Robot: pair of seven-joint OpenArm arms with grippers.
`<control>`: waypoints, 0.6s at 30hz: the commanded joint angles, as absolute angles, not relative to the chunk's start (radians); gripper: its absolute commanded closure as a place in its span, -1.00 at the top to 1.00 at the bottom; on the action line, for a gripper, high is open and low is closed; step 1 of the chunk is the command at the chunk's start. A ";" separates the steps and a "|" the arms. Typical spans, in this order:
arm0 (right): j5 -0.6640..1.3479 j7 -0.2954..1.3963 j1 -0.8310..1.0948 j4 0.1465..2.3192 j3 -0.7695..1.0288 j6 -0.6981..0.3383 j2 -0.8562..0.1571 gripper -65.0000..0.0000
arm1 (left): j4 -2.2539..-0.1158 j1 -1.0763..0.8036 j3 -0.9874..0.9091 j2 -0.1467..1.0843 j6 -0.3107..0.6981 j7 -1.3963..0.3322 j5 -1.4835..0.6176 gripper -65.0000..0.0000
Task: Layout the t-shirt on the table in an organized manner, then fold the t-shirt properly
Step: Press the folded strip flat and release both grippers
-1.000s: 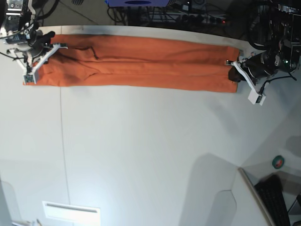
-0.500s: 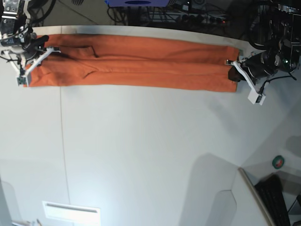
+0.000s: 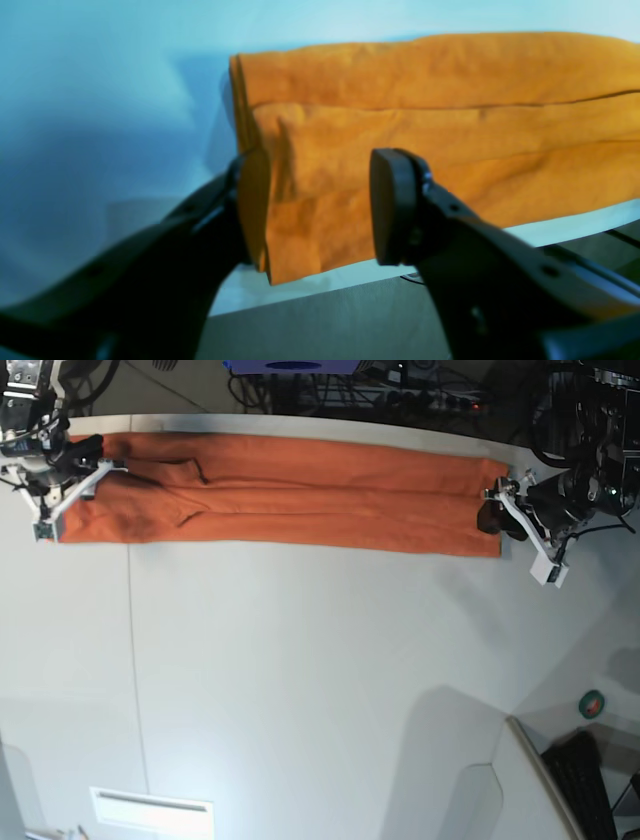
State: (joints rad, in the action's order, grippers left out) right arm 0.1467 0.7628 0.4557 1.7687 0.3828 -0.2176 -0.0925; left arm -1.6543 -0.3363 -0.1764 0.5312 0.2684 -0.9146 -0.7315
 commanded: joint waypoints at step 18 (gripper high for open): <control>0.145 0.719 0.314 1.563 0.374 -0.226 -0.139 -1.00 | -1.461 -0.226 -0.045 0.386 0.274 -0.823 -0.736 -1.00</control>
